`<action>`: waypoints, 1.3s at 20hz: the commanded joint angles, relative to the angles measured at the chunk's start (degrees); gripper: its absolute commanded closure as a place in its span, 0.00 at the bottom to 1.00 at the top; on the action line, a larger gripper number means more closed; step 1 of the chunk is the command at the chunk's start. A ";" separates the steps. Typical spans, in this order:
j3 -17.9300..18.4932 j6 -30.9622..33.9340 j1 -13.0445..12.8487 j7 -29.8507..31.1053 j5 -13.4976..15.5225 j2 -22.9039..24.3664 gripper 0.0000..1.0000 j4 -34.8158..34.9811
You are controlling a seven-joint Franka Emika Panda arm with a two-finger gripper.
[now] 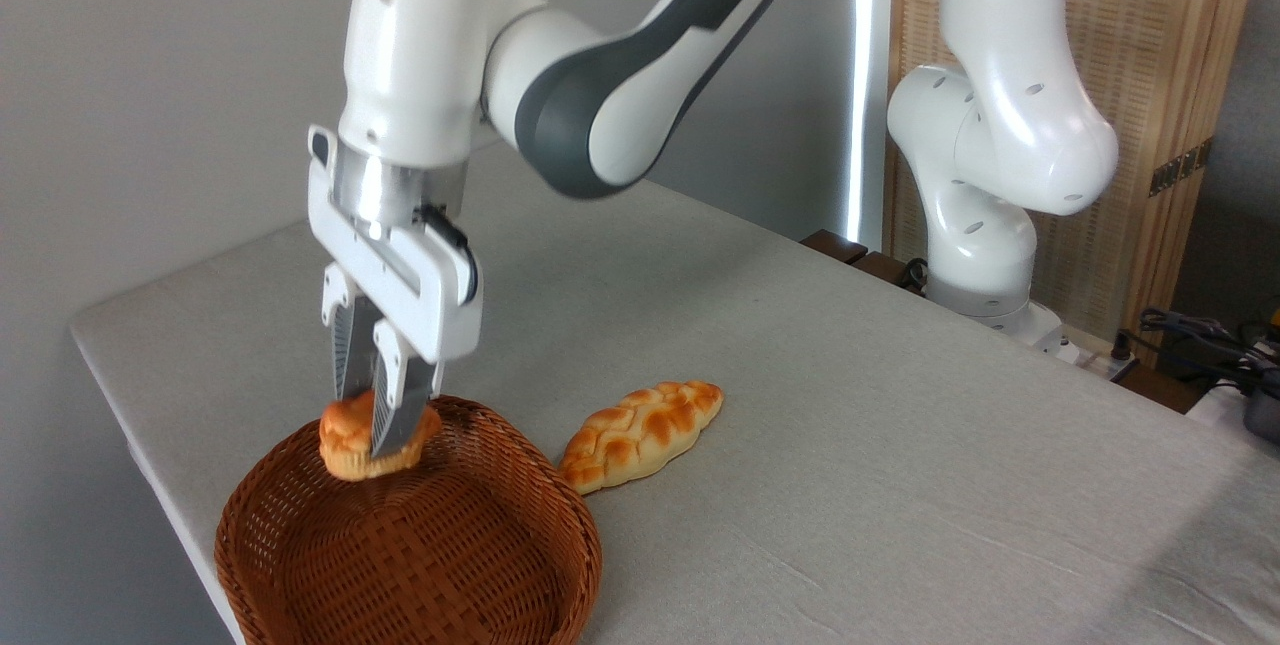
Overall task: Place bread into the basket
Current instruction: 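Lift the bun and carry it over the wicker basket, then lower the bun into the basket and open the gripper, then raise the open gripper away from the basket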
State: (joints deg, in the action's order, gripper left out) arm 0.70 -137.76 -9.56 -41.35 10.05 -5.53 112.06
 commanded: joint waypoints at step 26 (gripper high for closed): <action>2.12 13.12 -0.37 2.41 -3.80 9.04 0.00 -0.96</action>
State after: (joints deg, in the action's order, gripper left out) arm 2.36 -127.76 -9.54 -40.28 7.05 1.78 110.39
